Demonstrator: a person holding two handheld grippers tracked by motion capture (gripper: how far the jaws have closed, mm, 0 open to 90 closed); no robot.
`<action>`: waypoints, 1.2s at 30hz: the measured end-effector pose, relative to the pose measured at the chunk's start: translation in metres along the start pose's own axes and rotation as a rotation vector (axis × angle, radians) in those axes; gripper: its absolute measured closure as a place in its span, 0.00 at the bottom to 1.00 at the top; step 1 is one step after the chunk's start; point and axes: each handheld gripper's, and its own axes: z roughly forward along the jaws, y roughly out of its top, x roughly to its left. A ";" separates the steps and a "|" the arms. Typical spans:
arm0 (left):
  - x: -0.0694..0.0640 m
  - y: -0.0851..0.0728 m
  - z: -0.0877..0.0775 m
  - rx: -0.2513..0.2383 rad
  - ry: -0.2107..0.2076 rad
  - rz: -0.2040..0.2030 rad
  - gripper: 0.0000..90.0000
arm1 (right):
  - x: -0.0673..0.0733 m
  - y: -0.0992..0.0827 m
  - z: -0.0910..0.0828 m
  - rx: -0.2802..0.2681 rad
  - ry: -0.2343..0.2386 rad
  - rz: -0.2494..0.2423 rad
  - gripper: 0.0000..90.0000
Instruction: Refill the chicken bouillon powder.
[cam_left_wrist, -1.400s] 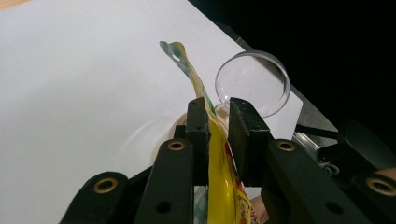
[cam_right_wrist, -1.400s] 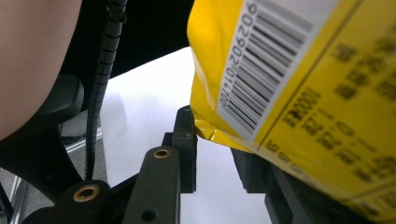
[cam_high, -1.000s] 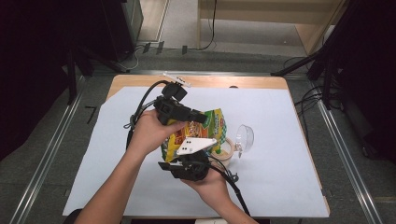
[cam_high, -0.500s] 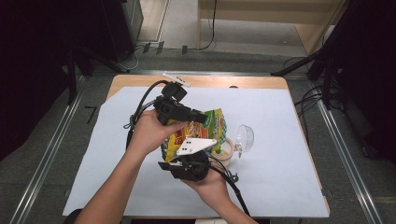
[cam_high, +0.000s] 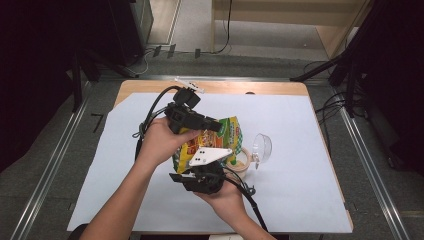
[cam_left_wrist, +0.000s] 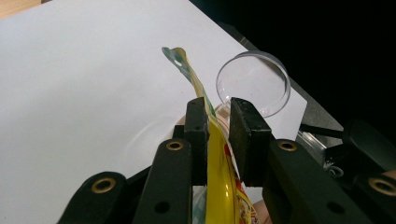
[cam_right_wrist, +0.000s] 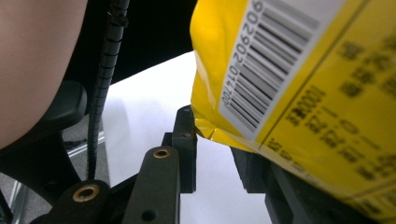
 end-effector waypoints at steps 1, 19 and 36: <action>0.000 0.000 0.000 -0.001 0.000 0.003 0.86 | 0.000 0.000 0.000 0.001 -0.002 -0.001 0.81; 0.001 0.001 0.000 0.002 -0.006 -0.002 0.86 | 0.000 0.000 -0.001 -0.009 -0.003 0.009 0.81; 0.000 0.001 0.000 -0.003 -0.008 0.000 0.86 | 0.001 0.000 -0.001 -0.009 -0.009 -0.002 0.81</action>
